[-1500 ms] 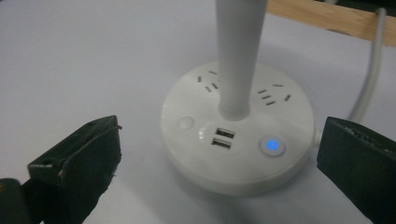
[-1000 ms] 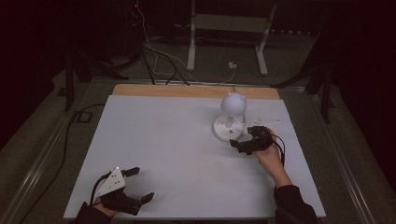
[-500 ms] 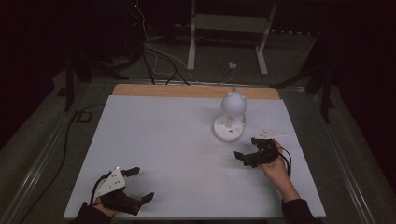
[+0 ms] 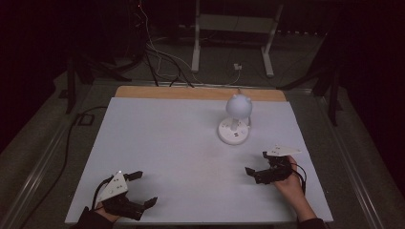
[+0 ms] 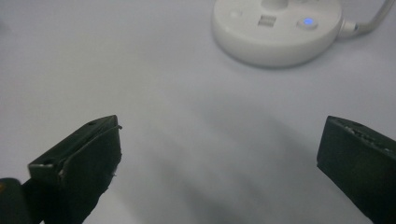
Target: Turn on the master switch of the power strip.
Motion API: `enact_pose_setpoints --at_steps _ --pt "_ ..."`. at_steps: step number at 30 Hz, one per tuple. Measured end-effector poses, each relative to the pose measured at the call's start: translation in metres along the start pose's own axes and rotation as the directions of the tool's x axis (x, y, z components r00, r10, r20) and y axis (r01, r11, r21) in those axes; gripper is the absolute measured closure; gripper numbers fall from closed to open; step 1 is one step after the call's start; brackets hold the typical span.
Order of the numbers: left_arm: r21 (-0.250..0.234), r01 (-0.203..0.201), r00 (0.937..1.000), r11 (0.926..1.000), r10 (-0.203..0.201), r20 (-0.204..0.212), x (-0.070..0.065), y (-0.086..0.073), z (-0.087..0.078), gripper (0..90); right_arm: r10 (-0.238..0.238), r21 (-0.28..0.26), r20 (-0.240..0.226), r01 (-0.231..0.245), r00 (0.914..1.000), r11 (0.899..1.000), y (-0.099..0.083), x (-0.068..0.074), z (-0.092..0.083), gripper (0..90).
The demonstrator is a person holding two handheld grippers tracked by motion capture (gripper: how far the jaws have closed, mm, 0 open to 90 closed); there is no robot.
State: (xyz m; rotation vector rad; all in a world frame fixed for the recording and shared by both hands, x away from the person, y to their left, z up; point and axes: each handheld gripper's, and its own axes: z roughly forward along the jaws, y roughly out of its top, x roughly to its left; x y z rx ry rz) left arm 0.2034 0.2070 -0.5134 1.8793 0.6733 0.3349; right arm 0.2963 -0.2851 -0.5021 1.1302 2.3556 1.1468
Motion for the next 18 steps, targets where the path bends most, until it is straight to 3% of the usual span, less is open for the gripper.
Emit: enact_pose_setpoints --at_steps 7,18 --pt "-0.001 0.000 1.0000 1.0000 0.000 0.000 0.000 0.000 0.000 0.2 0.002 0.015 -0.002 -0.002 1.0000 1.000 -0.017 0.005 -0.007 0.0" --pt "-0.002 -0.001 1.0000 1.0000 0.001 0.001 -0.001 0.000 0.000 0.2 -0.020 0.055 0.036 0.018 0.9992 0.998 -0.040 0.013 -0.021 0.0"
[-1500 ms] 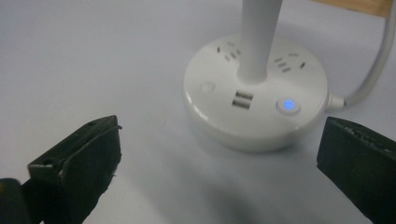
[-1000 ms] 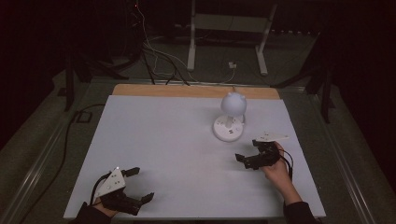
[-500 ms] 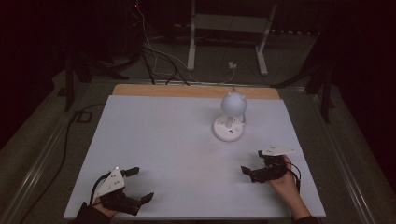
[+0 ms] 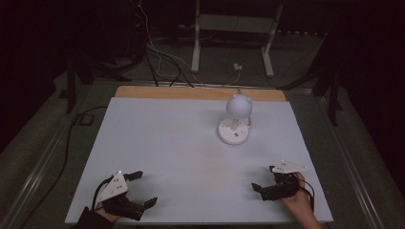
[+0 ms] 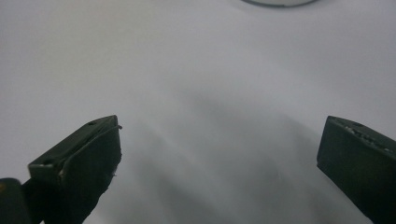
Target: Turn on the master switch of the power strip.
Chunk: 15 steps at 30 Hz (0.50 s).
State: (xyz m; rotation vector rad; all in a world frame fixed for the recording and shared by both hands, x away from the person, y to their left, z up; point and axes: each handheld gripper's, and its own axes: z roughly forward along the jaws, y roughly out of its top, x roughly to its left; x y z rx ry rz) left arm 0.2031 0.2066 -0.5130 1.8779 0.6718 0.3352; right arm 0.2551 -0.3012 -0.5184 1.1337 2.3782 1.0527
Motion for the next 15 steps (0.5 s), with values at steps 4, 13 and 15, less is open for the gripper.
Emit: enact_pose_setpoints --at_steps 4,13,15 --pt "0.001 -0.002 1.0000 1.0000 0.002 -0.001 0.000 0.000 0.000 0.2 -0.001 0.003 0.011 0.001 0.9999 1.000 -0.009 0.003 -0.006 0.0" --pt "0.003 -0.004 1.0000 1.0000 0.004 -0.001 -0.001 0.000 0.000 0.2 0.010 0.034 0.040 -0.012 0.9991 0.999 -0.033 -0.003 -0.018 0.0" --pt "0.002 -0.004 1.0000 1.0000 0.004 0.001 0.000 0.000 0.000 0.2 0.012 0.039 0.044 -0.013 0.9990 0.999 -0.035 -0.004 -0.018 0.0"
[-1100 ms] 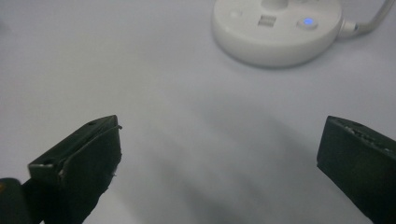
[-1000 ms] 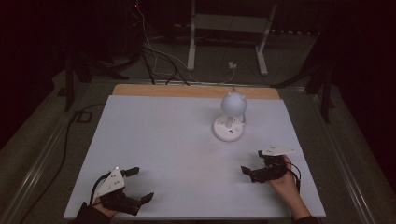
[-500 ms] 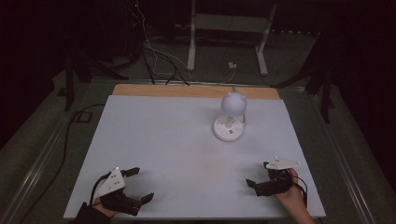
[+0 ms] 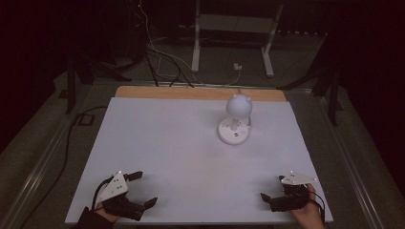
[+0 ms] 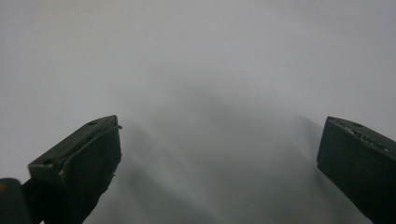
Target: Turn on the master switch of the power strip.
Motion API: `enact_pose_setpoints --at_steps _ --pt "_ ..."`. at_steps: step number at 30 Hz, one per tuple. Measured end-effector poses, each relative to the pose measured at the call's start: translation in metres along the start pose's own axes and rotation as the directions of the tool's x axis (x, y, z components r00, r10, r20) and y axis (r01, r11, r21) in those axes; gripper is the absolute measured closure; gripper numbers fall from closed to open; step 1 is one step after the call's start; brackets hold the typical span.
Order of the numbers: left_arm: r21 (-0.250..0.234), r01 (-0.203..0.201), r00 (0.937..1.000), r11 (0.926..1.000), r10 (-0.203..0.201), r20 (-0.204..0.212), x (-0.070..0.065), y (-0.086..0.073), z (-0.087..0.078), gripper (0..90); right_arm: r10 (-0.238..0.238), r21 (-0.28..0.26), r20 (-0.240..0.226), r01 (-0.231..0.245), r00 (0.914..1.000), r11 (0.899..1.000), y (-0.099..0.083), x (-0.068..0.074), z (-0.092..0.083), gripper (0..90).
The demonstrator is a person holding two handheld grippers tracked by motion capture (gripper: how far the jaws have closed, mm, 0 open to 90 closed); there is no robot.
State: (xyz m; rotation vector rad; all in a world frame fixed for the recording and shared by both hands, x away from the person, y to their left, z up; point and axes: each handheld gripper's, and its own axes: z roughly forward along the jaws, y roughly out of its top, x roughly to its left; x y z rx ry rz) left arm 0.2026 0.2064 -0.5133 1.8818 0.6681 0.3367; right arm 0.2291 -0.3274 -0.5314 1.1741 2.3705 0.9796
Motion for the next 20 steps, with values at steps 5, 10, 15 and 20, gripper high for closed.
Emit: enact_pose_setpoints --at_steps 5,10,15,20 --pt "0.004 -0.001 1.0000 1.0000 0.001 -0.001 -0.0002 -0.0002 0.0003 0.2 -0.010 0.002 0.007 0.010 0.9999 1.000 0.0001 -0.0014 0.0012 0.0" --pt "0.009 -0.002 1.0000 1.0000 0.002 -0.001 -0.0004 -0.0004 0.0011 0.2 -0.028 -0.009 -0.006 0.028 0.9996 1.000 0.0047 0.0016 0.0029 0.0" --pt "0.008 -0.002 1.0000 1.0000 0.002 -0.001 -0.0006 -0.0005 0.0010 0.2 -0.041 -0.007 -0.024 0.041 0.9989 0.999 0.0063 0.0040 0.0051 0.0" --pt "0.008 -0.003 1.0000 1.0000 0.003 -0.001 -0.0008 -0.0003 0.0011 0.2 -0.044 -0.004 -0.024 0.044 0.9987 0.999 0.0061 0.0037 0.0048 0.0"
